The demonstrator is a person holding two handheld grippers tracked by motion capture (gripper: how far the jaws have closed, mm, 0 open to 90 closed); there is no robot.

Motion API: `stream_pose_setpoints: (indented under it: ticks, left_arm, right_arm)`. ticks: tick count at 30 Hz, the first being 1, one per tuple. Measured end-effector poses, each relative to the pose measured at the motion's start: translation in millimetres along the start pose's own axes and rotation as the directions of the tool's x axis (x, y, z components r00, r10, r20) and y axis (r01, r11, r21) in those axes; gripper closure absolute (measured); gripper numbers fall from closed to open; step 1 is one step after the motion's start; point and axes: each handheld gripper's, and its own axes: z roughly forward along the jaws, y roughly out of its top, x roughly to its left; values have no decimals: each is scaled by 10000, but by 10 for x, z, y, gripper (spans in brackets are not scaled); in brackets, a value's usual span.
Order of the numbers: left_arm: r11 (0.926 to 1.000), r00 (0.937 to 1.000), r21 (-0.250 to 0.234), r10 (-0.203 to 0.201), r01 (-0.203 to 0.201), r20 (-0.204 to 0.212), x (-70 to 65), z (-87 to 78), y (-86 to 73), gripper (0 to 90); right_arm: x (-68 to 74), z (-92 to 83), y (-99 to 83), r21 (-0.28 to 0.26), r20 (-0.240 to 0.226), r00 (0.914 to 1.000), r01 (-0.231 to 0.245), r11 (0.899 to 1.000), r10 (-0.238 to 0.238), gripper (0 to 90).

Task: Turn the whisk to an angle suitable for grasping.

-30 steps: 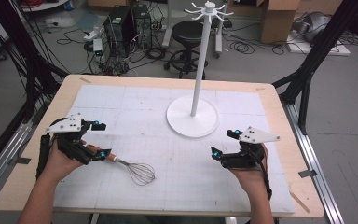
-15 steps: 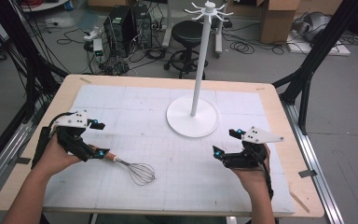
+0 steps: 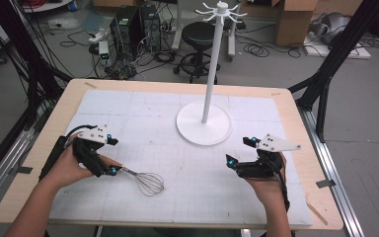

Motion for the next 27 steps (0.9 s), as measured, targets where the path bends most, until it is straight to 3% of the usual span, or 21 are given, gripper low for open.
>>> stream_pose_setpoints:
  ticks: [11,19,23,27]
  left_arm:
    - [9976,9997,694,-45,29,228,46,123,-122,27]
    - [9838,9997,1784,134,-172,222,81,280,-178,28]
    - [9777,9991,2086,165,-242,388,104,306,-195,156]
    - [9767,9990,2136,120,-209,427,122,308,-207,229]
  right_arm:
    - [10,19,0,17,-41,10000,34,10000,-34,115]
    - [14,20,-2,68,-31,10000,20,10000,-20,115]
    - [12,8,-1,46,-9,10000,-12,10000,12,115]
    - [8,9,-3,52,-9,10000,18,10000,-18,115]
